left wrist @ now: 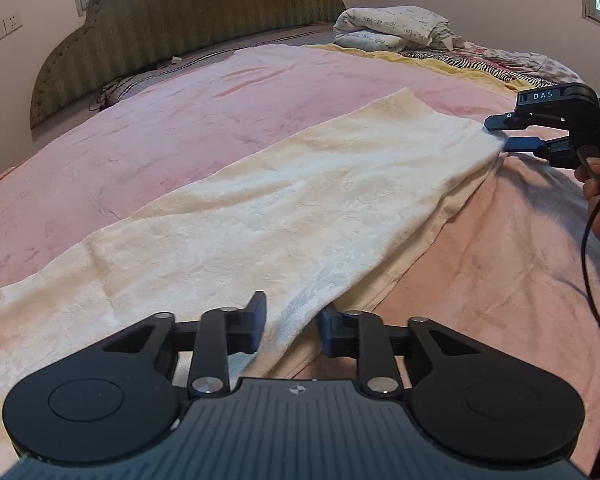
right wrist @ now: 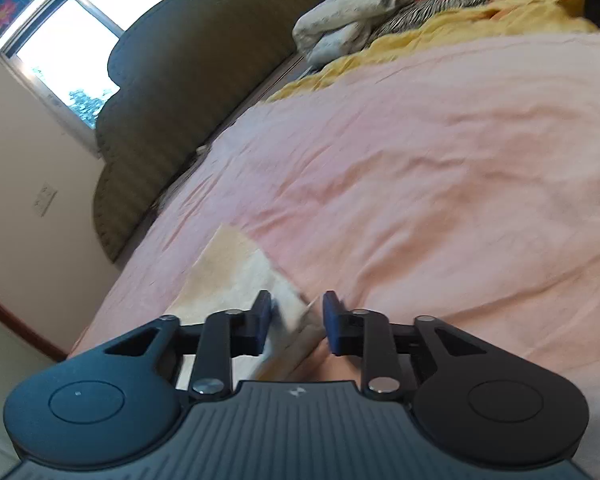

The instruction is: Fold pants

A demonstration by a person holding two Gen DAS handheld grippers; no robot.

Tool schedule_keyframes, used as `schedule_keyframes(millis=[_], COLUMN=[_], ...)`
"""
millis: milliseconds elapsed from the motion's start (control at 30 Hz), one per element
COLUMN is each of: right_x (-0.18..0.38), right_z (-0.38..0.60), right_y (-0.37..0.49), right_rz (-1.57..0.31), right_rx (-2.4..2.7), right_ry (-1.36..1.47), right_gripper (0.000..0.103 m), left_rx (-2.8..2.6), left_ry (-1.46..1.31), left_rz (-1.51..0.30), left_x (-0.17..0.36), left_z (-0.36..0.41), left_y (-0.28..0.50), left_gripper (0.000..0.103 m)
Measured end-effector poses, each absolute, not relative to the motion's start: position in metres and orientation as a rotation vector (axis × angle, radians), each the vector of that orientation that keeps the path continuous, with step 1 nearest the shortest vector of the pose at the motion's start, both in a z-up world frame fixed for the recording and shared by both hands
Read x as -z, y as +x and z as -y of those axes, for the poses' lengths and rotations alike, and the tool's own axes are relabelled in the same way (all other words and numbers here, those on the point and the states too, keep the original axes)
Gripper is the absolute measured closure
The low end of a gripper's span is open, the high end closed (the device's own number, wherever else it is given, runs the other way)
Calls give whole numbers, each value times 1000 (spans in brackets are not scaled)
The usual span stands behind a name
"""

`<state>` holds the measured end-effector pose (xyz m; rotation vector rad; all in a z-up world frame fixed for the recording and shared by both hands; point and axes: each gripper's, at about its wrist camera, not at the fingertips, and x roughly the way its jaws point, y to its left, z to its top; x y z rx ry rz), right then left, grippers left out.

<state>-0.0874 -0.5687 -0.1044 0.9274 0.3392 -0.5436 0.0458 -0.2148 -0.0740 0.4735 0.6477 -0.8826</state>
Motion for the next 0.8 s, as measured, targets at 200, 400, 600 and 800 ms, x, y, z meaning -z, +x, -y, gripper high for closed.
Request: schedule_keyframes(millis=[200,400,600,800], right_x=[56,64,75,53], right_z=[524,459,460,441], right_y=[-53,62,127,105], right_rz=[-335,-729,-803,-778], right_rx=[430,18,40,27], right_ry=[501,125,81,35], right_gripper=[49,38,35,35], left_rx=[913,623,436,476], left_ry=[297,370,436,382], left_rz=[-641,-689,-798,-765], left_x=[35,33,72,56], left_z=[193,183,191,174], left_y=[66,115,183,167], left_gripper=[29,26,21,20])
